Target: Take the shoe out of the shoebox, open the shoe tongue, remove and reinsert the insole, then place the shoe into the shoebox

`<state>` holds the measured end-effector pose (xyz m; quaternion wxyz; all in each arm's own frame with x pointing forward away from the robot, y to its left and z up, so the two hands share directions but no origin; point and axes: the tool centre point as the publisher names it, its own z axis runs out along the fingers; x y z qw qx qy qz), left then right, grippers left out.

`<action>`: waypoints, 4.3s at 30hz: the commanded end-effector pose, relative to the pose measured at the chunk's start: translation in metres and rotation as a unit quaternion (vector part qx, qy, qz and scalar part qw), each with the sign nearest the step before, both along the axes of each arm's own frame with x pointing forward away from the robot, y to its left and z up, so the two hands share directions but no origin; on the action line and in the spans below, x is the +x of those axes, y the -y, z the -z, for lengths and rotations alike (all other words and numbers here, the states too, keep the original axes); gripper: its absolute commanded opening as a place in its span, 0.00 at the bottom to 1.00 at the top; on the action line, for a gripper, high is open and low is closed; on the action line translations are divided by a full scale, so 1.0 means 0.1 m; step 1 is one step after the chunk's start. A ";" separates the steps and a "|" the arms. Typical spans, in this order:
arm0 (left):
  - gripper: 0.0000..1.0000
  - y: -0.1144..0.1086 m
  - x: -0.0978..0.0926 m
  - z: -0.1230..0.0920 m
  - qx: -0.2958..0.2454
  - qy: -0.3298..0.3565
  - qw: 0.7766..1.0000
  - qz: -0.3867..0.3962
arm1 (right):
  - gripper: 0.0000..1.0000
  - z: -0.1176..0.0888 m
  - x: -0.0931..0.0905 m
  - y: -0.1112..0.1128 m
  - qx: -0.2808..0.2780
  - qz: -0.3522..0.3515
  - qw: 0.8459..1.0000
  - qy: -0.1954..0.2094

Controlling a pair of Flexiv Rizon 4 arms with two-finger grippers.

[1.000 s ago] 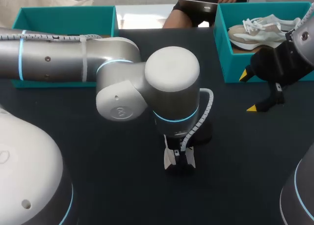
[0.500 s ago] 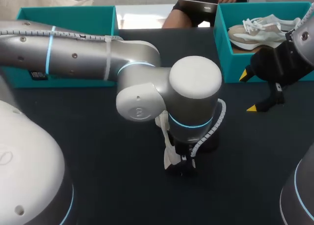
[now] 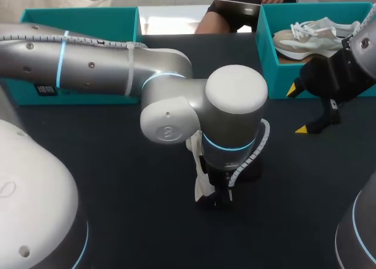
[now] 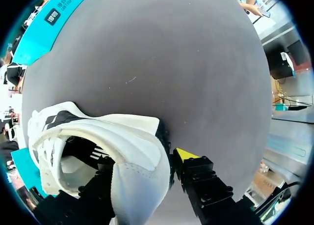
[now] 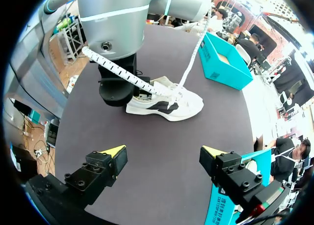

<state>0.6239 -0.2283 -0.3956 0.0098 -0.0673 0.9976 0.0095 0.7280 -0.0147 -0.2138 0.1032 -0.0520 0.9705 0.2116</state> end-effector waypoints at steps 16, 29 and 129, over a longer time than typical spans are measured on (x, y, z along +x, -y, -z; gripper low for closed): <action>0.31 -0.16 -0.02 0.03 0.005 -0.020 1.000 0.009 | 1.00 0.00 0.01 -0.01 -0.001 0.000 1.000 -0.001; 0.00 -0.28 -0.13 0.02 -0.004 -0.094 0.995 0.043 | 1.00 0.00 0.01 -0.01 -0.001 0.000 1.000 -0.001; 0.00 -4.43 3.32 -2.62 -0.022 -0.139 0.961 0.237 | 1.00 0.00 0.01 -0.01 -0.001 0.000 1.000 -0.001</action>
